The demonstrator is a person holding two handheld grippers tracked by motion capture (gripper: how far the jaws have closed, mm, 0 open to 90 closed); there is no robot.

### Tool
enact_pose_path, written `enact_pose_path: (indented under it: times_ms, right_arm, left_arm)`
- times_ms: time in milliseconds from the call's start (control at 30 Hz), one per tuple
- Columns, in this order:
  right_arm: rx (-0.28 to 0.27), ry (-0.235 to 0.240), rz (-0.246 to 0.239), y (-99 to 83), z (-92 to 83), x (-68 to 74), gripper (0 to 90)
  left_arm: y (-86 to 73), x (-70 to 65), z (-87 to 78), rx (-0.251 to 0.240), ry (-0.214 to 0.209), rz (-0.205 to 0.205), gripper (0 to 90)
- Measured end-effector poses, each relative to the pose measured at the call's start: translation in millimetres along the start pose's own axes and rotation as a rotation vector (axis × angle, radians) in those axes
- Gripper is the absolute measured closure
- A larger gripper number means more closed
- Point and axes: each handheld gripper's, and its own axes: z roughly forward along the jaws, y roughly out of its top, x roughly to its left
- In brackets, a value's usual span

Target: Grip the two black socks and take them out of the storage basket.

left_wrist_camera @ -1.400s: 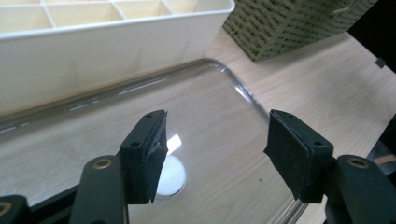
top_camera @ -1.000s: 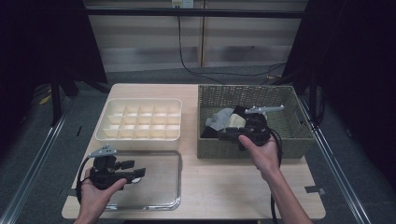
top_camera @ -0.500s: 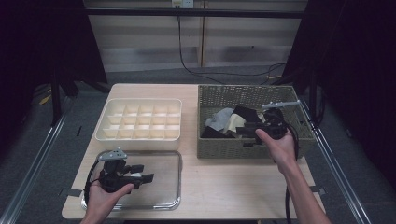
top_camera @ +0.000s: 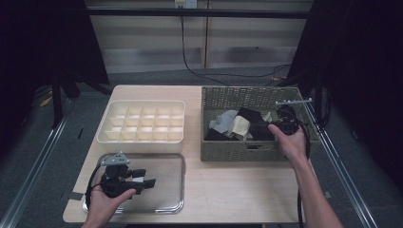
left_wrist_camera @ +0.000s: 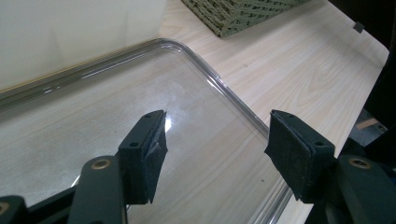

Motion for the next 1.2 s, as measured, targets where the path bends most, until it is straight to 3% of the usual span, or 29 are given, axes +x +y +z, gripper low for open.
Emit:
enact_pose_path:
  times_ms: [167, 267, 367, 567, 700, 900, 1000, 1100, 1200]
  right_arm:
    - [0.014, -0.018, 0.027, 3.2, 2.8, -11.4, 51.8]
    - [0.007, -0.027, 0.043, 2.8, 5.9, -12.8, 52.8]
    - [0.030, -0.058, 0.045, 4.7, 11.6, -13.9, 53.8]
    - [0.070, -0.130, 0.053, 24.1, 15.2, -22.3, 54.8]
    - [0.095, -0.143, 0.049, 37.1, 18.6, -25.2, 54.5]
    - [0.136, -0.124, 0.045, 48.6, 39.6, -25.4, 46.4]
    - [0.182, -0.137, 0.029, 51.8, 55.9, -21.2, 41.6]
    - [0.188, -0.121, 0.018, 55.7, 67.4, -17.0, 39.6]
    - [0.228, -0.139, 0.016, 56.0, 80.1, -16.4, 37.9]
  left_arm:
    - [-1.5, 3.5, -3.3, -0.011, 0.015, -0.004, 37.2]
    - [-4.2, 7.2, -6.7, -0.033, 0.016, -0.034, 37.2]
    - [-5.6, 9.5, -11.8, -0.044, 0.027, -0.040, 37.1]
    - [-6.0, 13.1, -14.7, -0.060, 0.025, -0.053, 36.4]
    - [-7.3, 16.9, -16.5, -0.072, 0.034, -0.068, 36.4]
    - [-7.9, 18.9, -17.6, -0.069, 0.043, -0.068, 35.9]
    - [-8.3, 18.4, -17.7, -0.070, 0.043, -0.067, 35.7]
    - [-9.0, 18.9, -18.3, -0.069, 0.049, -0.066, 35.7]
    - [-10.8, 19.3, -18.8, -0.063, 0.061, -0.060, 35.6]
